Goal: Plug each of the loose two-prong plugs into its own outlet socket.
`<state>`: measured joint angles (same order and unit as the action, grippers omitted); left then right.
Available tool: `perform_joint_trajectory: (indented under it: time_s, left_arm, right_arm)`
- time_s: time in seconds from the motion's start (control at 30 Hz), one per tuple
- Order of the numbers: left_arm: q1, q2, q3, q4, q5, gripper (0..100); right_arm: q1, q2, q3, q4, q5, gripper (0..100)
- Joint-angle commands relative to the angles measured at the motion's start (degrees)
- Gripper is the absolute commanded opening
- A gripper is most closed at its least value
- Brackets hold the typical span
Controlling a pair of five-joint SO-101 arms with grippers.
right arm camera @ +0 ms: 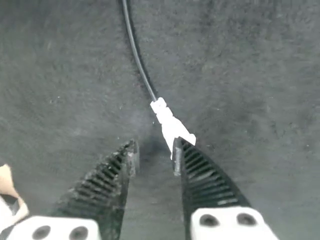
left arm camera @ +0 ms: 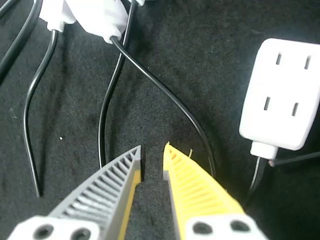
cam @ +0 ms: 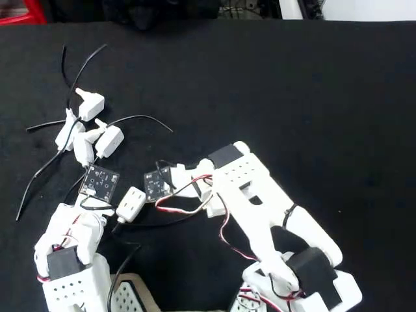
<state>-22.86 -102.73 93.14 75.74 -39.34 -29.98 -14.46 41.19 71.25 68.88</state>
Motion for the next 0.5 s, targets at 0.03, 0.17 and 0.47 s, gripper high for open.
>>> perform_joint_trajectory:
  time_s: [0.03,0.17,0.47]
  left_arm:
    - [0.04,0.26,-0.13,0.88,-0.53,8]
    - [0.04,0.26,-0.13,0.88,-0.53,8]
    - [0.04,0.26,-0.13,0.88,-0.53,8]
  right_arm:
    - [3.78,0.04,-3.12,-1.76,3.96,12.3]
    - [5.8,4.97,-3.21,-4.84,6.07,12.3]
    - [5.45,9.63,-3.65,-8.44,6.33,12.3]
